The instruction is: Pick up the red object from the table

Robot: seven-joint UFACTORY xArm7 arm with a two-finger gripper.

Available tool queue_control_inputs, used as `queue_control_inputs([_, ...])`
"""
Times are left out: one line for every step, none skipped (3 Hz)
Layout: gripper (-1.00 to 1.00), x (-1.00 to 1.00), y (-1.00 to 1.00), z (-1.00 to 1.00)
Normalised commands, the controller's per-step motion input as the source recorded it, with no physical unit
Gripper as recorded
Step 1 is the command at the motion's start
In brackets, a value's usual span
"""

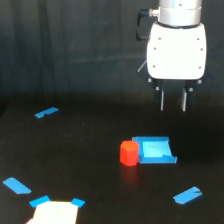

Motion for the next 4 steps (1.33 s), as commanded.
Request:
queue_control_inputs([1.0, 1.0, -0.84, 0.42])
queue_control_inputs([1.0, 1.0, -0.9, 0.49])
queue_control_inputs([-0.68, -0.04, 0.61, 0.13])
queue_control_inputs([-0.34, -0.07, 0.57, 0.83])
